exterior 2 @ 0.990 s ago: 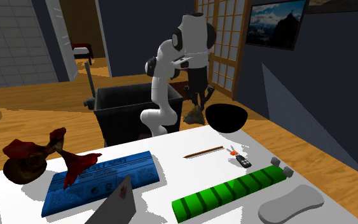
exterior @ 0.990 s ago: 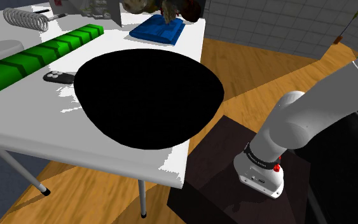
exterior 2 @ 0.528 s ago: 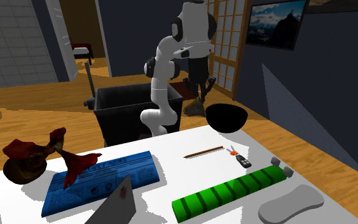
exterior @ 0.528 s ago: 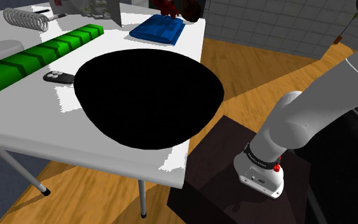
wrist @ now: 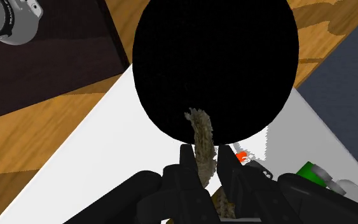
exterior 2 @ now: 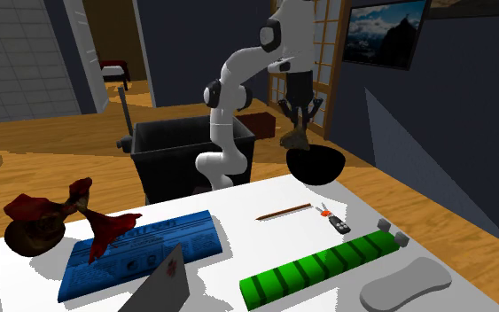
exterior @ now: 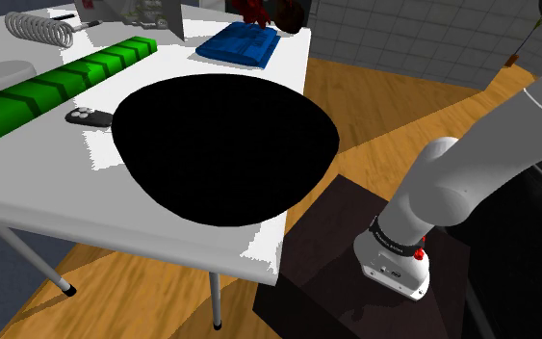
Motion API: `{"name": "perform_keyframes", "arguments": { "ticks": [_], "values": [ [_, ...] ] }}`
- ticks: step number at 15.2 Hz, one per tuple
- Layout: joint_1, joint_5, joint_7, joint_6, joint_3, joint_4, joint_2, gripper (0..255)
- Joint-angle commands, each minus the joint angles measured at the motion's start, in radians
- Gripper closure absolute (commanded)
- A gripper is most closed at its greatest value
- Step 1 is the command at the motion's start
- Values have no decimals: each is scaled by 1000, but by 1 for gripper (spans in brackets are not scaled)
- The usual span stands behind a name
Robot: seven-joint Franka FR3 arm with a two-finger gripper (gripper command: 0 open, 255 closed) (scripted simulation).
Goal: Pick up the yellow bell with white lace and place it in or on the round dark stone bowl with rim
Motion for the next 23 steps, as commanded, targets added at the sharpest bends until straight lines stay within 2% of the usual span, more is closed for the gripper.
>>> {"name": "perform_keyframes", "arguments": {
  "ticks": [1, 6, 8, 14, 23],
  "values": [
    [12, 7, 53, -6, 35, 10, -6, 255],
    [35, -10, 210, -24, 166, 92, 40, 255],
    [43, -37, 296, -33, 250, 147, 82, 255],
    [59, 26, 237, 59, 179, -34, -23, 255],
    [88, 78, 183, 181, 132, -252, -129, 255]
  ]
}}
